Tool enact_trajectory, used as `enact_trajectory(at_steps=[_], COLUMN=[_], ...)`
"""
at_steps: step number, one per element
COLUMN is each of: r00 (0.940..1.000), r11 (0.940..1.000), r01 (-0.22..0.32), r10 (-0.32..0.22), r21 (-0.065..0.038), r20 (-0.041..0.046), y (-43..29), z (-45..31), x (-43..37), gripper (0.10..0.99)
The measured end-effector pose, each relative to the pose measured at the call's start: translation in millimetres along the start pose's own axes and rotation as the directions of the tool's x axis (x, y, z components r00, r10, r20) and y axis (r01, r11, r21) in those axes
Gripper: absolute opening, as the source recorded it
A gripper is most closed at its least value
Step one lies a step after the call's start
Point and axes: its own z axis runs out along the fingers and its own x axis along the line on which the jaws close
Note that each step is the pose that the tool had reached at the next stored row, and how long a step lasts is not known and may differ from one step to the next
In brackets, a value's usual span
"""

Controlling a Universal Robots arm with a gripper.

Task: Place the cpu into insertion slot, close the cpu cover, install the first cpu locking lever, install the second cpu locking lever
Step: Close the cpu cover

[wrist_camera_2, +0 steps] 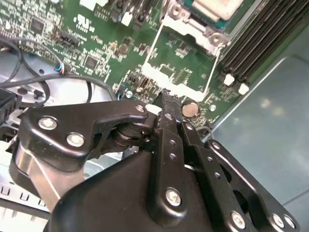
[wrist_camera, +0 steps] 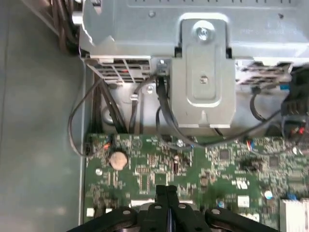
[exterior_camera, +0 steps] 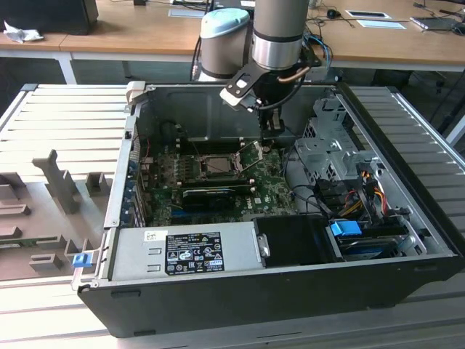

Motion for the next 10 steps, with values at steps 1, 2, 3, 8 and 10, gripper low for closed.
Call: enact_trajectory(at_steps=[1,2,3,8,10], r00=[1.0000,1.0000,0.9999,0.9998,0.9998], r11=[1.0000,1.0000,0.9999,0.9998,0.9997], r01=[0.006,0.009,0.011,0.019,0.020], r10=[-0.006,-0.009,-0.011,-0.019,-0.020], r21=[0.000,0.000,0.001,0.001,0.010], r20=[-0.0004,-0.0007,-0.0008,-0.0014,-0.0018], y=[2.4,5.2,6.9,10.6,10.1], z=[2.3,3.7,4.9,12.7,15.9], x=[0.2,0.3,0.4,0.5,0.4], gripper=[0.106,0.106,0.106,0.106,0.106])
